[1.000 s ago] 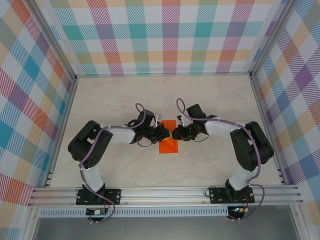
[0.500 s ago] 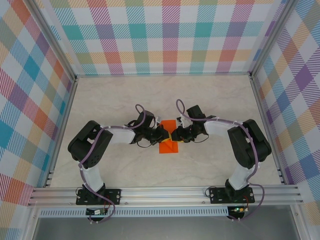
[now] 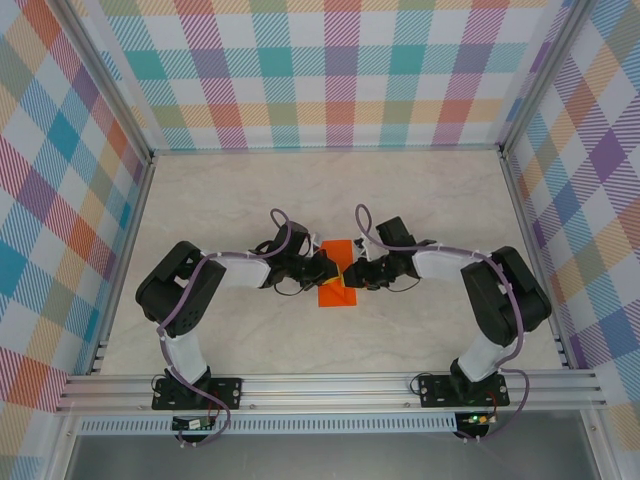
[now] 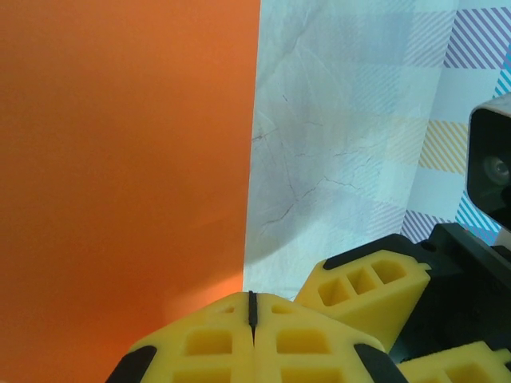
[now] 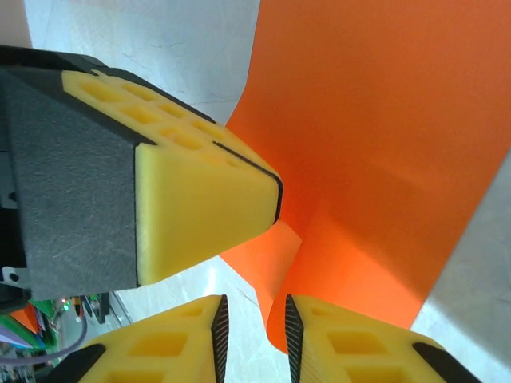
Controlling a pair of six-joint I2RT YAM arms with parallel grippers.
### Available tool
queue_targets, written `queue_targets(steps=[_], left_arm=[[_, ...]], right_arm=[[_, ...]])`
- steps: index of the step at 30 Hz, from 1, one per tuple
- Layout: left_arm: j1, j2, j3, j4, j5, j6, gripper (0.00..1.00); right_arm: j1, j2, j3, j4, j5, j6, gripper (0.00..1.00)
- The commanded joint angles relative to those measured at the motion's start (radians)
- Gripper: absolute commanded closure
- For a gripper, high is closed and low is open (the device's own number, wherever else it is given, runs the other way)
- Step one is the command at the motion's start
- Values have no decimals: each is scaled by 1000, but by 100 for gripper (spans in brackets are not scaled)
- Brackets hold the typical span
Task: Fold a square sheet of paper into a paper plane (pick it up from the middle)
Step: Fold the triangle a second time at the center of the table.
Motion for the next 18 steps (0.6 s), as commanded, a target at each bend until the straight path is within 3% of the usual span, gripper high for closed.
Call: queue_targets(steps=[1,18], left_arm=[[-11,-7,-13,15,-10,20,99],[-11,-21,-19,17,-11,22,100]], right_arm=[[4,-34,-40,102,-14,65,71],[4,30,-56,172,-21,107,72]])
